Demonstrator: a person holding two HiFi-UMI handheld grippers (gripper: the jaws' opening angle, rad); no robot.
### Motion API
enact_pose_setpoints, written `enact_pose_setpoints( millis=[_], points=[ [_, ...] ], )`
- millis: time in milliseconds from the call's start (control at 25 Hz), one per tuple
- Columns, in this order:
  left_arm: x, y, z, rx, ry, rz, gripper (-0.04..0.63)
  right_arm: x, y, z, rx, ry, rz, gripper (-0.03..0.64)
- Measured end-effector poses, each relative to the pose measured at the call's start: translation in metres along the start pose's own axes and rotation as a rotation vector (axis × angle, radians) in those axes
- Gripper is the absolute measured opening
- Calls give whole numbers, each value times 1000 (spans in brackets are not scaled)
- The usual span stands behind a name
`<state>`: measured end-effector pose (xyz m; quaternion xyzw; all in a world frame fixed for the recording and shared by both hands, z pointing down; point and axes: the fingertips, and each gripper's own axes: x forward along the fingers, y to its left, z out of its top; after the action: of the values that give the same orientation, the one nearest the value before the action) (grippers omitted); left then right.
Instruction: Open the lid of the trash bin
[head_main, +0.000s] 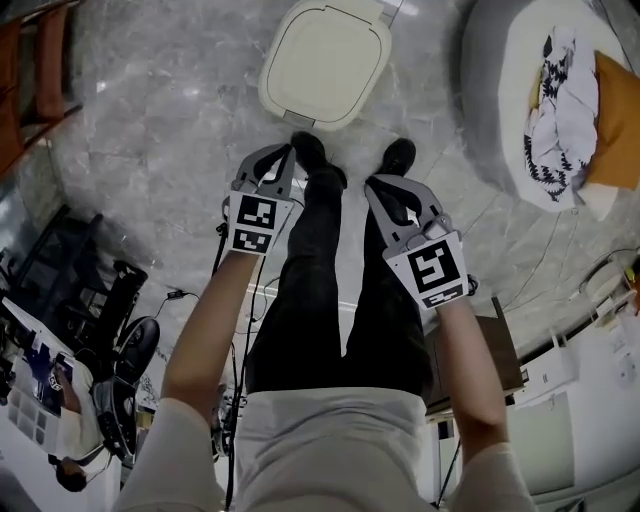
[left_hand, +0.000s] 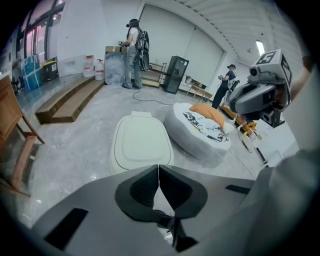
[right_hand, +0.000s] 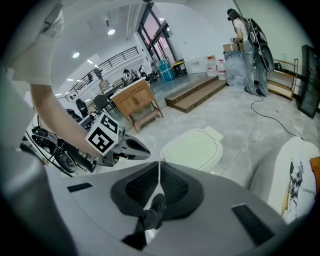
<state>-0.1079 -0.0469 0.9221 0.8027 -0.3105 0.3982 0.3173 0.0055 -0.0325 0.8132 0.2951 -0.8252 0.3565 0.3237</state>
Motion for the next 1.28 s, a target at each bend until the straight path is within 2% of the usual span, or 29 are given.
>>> enact_pose_setpoints(
  millis=[240, 600, 720, 880, 1000, 1120, 1280],
  points=[
    [29, 6, -19, 1, 51, 17, 18, 9, -7, -21, 28, 19, 7, 31],
    [78, 11, -38, -39, 151, 62, 19, 16, -10, -35, 46, 25, 21, 31],
    [85, 16, -45, -36, 204, 94, 20, 13, -12, -35, 49, 22, 25, 31],
    [87, 16, -51, -52, 227, 119, 19, 12, -17, -39, 50, 23, 26, 32],
    [88, 17, -53, -28, 274, 130, 19, 12, -22, -43, 65, 28, 19, 32],
    [91, 16, -52, 1, 269, 126, 20, 12, -26, -42, 64, 23, 12, 32],
    [91, 16, -51, -33, 244, 94, 20, 8, -21, -33, 49, 17, 11, 31]
  ],
)
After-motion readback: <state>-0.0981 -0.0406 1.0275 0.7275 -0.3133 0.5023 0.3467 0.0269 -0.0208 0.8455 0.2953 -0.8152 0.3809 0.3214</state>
